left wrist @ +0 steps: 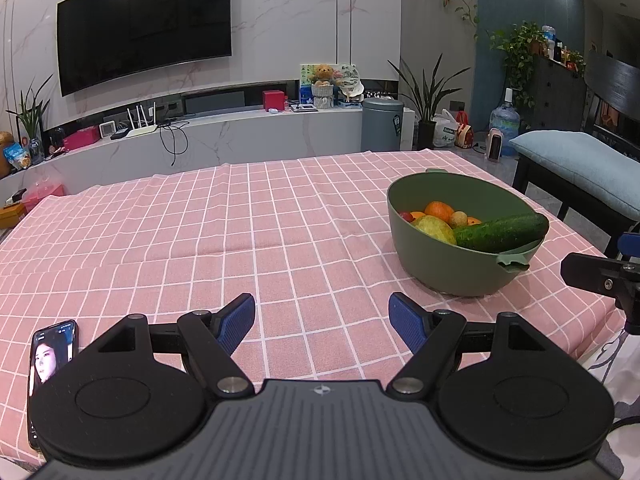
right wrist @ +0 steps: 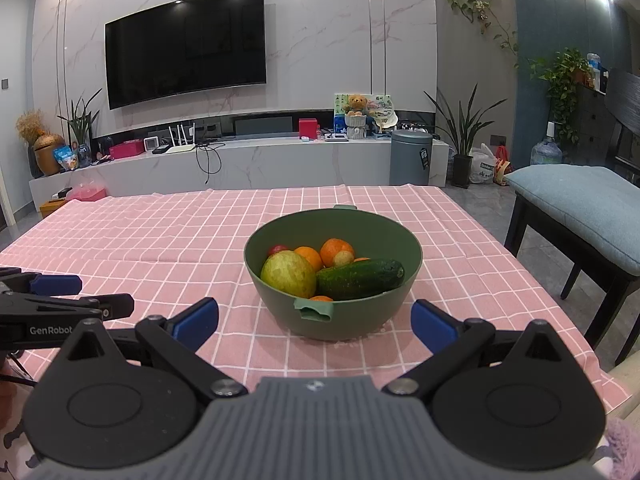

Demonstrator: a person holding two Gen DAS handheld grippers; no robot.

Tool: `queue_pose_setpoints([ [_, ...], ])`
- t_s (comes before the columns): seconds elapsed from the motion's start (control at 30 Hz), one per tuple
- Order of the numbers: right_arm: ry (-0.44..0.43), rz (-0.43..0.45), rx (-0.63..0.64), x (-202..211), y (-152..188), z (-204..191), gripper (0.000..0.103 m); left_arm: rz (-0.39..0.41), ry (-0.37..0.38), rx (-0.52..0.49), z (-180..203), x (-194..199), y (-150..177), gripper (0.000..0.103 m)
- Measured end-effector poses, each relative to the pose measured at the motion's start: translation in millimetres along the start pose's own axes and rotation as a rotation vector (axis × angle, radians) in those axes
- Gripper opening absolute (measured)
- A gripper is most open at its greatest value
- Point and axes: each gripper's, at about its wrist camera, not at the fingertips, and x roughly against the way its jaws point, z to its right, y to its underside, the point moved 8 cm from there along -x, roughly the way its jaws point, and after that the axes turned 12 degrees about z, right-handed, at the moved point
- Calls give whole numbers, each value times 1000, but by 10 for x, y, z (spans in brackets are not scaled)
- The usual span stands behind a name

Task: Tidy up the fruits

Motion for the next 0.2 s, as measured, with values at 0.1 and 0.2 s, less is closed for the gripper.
queue_pose_setpoints([
  [0.1,0,-1,0,1,1,3,98,3,-1,0,-6,-2,-5,89],
  [0.2,1,-4,5,-12,12,-5,98,6,-5,1,-10,-6,-7,89],
])
